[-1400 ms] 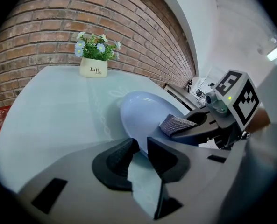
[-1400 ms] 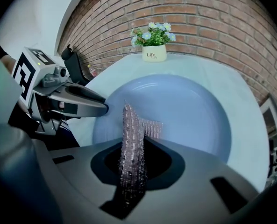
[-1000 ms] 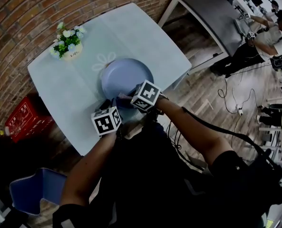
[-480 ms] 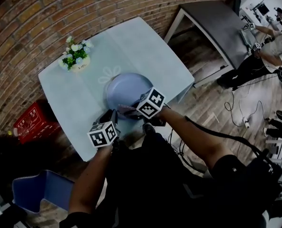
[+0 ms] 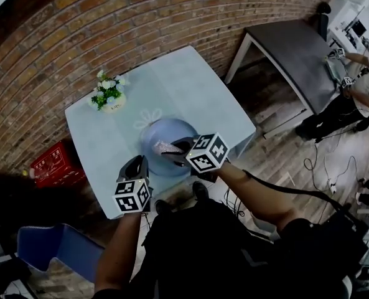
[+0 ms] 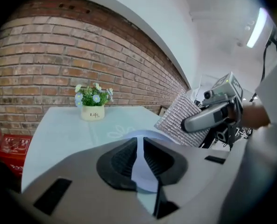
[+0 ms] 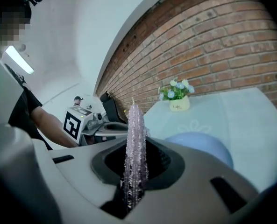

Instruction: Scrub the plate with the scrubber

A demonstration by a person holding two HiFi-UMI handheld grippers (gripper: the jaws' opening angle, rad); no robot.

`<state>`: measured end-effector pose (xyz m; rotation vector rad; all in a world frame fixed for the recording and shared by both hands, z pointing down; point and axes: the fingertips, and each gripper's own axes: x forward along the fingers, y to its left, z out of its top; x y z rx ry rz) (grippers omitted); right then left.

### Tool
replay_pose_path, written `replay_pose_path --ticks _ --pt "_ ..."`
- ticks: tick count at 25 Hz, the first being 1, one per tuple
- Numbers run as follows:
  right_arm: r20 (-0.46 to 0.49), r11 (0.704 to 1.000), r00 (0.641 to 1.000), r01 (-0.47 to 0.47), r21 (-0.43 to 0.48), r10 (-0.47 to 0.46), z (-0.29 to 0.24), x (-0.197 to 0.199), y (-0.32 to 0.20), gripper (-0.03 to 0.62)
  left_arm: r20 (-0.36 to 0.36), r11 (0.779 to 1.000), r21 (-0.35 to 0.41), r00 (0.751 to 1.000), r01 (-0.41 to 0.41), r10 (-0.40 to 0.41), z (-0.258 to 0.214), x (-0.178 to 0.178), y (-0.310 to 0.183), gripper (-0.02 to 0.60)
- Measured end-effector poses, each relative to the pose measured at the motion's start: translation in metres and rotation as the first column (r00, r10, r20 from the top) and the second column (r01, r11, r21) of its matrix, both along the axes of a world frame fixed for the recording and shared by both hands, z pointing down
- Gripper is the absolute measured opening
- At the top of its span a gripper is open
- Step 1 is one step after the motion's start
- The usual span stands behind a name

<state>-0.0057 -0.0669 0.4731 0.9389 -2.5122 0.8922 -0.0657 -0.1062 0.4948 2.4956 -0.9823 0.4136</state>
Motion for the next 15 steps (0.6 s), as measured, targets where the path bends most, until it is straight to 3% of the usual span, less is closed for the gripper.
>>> replay_pose_path --ticks 9,15 --pt "-0.047 0.978 0.994 -0.089 0.189 0.1 -0.06 0.039 0.002 0.067 -0.011 0.983 0.178 0.999 0.04 -0.038 -0.072 -0.021 0.01 0.012" --pt "-0.084 0.927 0.978 -0.153 0.342 0.192 -0.106 0.056 0.003 0.067 -0.062 0.962 0.235 0.99 0.136 -0.125 -0.11 -0.023 0.013 0.011"
